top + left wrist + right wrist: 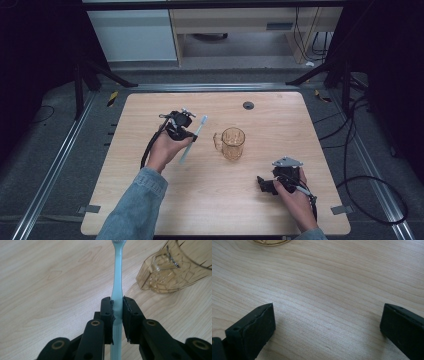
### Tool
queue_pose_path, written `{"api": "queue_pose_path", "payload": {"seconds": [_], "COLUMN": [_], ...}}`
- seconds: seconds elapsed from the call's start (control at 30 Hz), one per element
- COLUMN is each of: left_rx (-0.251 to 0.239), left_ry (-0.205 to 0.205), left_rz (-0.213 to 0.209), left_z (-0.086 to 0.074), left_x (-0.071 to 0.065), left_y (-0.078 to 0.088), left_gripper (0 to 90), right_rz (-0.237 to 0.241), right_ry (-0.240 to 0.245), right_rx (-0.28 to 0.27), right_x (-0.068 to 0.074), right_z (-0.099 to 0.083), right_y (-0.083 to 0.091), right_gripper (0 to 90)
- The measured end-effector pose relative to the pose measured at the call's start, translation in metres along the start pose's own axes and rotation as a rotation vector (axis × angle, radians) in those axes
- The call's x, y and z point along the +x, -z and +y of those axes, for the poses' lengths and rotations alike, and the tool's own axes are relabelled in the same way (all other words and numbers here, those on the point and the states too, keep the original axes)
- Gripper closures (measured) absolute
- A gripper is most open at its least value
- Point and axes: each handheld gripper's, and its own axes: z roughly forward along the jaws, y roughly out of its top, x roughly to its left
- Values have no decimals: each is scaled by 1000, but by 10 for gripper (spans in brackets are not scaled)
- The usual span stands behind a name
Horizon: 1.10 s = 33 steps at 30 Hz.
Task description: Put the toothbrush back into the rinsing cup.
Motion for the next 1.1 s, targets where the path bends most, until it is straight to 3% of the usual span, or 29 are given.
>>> {"api": "queue_pose_path", "payload": {"seconds": [0.1,0.3,0.53,0.63,1.1], "left_rx": [-71,-163,-212,-238,-420], "left_ry": [5,-9,12,3,59], "left_rz": [-14,6,1,14,26], "left_z": [0,0,-5,-5,2], "left_x": [-4,-15,-21,-26,-35], "left_y": [4,11,8,10,21], "left_gripper": [783,784,784,784,784], "right_rz": [-1,2,2,12,24], "right_ry": [0,3,15,18,16], "right_rx": [0,-1,-3,-3,1], "right_x": [0,0,-1,-2,-1], "right_z": [0,0,-1,-1,-1], "right_y": [0,0,0,1,1], "right_gripper": [4,4,4,4,4]}}
